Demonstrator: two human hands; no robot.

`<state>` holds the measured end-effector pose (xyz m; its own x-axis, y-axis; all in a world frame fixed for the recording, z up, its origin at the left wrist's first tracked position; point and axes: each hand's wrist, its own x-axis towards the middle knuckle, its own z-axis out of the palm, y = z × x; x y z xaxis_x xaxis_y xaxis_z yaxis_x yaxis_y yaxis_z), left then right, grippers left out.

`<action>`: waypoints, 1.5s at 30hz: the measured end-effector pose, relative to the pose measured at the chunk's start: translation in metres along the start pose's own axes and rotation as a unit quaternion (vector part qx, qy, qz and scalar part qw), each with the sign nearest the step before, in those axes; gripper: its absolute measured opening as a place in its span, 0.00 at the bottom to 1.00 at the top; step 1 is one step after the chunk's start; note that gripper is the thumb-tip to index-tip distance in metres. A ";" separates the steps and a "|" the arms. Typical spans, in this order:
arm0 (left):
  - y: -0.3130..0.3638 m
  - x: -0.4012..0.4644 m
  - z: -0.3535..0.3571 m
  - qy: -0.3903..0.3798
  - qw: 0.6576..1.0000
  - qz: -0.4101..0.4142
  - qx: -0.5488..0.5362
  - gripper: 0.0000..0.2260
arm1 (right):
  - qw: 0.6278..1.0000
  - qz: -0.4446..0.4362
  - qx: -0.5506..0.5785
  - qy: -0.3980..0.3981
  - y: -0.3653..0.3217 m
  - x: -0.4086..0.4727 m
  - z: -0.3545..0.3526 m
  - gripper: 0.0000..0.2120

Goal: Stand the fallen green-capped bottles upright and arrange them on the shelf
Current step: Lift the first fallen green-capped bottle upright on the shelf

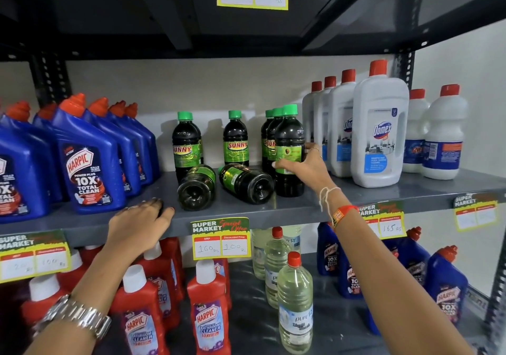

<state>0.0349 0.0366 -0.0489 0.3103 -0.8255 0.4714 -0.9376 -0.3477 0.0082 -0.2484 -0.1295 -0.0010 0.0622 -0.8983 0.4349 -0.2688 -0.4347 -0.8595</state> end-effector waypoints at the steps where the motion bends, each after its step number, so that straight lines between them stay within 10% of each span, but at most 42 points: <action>1: 0.001 0.000 -0.001 0.005 1.000 -0.007 -0.009 0.21 | 0.998 -0.017 -0.059 0.033 0.000 -0.002 0.005 0.45; 5: 0.002 -0.001 0.001 0.013 1.000 -0.004 -0.002 0.21 | 0.984 -0.064 -0.119 0.116 0.001 -0.003 0.011 0.43; 11: 0.000 0.000 0.003 0.016 1.000 0.003 0.006 0.21 | 0.996 0.027 0.081 0.025 0.004 0.007 0.000 0.31; 18: -0.002 0.002 0.006 0.028 1.000 -0.001 0.002 0.20 | 0.984 -0.058 -0.113 0.127 0.002 -0.004 0.012 0.46; 35: -0.002 0.001 0.003 0.000 0.997 0.033 0.066 0.18 | 0.997 0.022 0.058 -0.040 -0.001 -0.001 -0.012 0.36; 41: -0.001 0.002 0.007 0.027 0.999 0.015 0.024 0.20 | 0.958 -0.225 -0.015 0.177 -0.035 -0.035 0.005 0.32; 45: -0.002 0.003 0.007 0.017 1.000 0.002 0.011 0.21 | 0.919 -0.341 -0.173 0.095 -0.069 -0.043 0.028 0.25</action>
<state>0.0391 0.0317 -0.0535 0.2997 -0.8114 0.5018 -0.9354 -0.3533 -0.0126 -0.2052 -0.0626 0.0323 0.1689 -0.3823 0.9084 -0.5208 -0.8172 -0.2471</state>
